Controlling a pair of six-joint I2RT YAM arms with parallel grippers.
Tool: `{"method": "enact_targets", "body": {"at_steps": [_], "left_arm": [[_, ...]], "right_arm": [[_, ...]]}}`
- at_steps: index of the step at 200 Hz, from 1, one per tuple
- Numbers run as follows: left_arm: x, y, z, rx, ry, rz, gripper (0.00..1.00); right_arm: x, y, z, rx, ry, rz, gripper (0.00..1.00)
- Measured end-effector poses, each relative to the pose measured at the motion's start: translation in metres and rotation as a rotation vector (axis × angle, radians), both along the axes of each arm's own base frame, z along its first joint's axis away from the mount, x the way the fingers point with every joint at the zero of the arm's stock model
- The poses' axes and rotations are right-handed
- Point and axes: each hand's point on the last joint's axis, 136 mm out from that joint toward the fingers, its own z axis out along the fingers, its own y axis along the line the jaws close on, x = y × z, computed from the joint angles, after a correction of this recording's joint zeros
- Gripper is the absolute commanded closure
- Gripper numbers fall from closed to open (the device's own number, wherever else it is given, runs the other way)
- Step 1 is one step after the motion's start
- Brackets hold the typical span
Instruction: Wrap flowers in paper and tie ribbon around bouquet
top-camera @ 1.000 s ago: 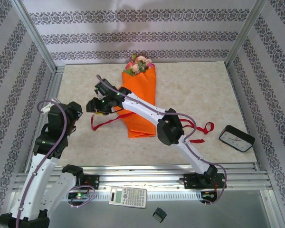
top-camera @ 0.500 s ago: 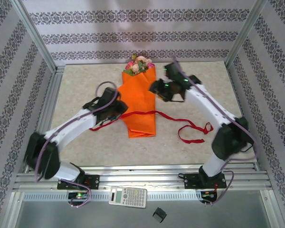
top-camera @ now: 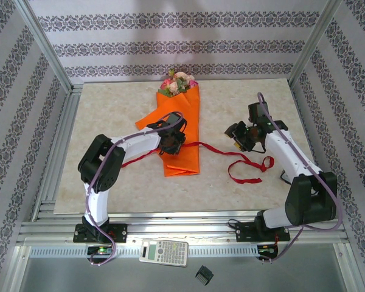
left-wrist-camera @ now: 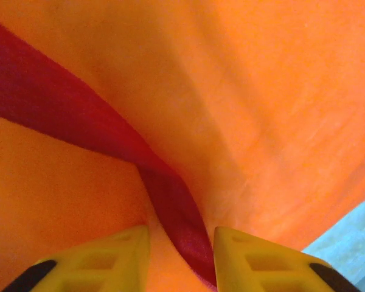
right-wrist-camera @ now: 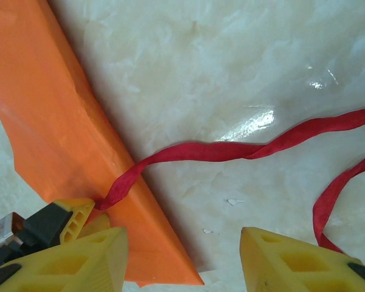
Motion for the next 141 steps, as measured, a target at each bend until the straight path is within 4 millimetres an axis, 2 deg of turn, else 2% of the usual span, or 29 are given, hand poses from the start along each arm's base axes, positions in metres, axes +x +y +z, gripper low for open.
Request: {"method": "enact_targets", "body": {"at_steps": [25, 56, 81, 102, 113, 126, 141], "left_arm": [[0.003, 0.0, -0.008, -0.013, 0.019, 0.057, 1.0], [0.007, 0.004, -0.004, -0.011, 0.002, 0.097, 1.0], [0.003, 0.021, 0.025, -0.014, -0.058, 0.108, 1.0], [-0.014, 0.055, 0.064, -0.032, -0.129, 0.134, 1.0], [-0.029, 0.083, 0.08, -0.042, -0.165, 0.169, 1.0], [-0.048, 0.12, 0.086, -0.037, -0.186, 0.223, 1.0], [-0.073, 0.174, 0.076, 0.001, -0.18, 0.317, 1.0]], "right_arm": [[0.004, 0.004, 0.005, 0.018, -0.028, 0.013, 0.49], [0.009, 0.009, 0.008, 0.033, -0.053, 0.028, 0.49], [0.016, 0.029, -0.001, 0.037, -0.047, 0.098, 0.45], [0.034, 0.062, -0.009, 0.044, -0.065, 0.216, 0.44], [0.045, 0.08, -0.014, 0.049, -0.08, 0.284, 0.44], [0.055, 0.096, -0.02, 0.053, -0.094, 0.345, 0.44], [0.058, 0.108, -0.027, 0.064, -0.092, 0.385, 0.44]]}}
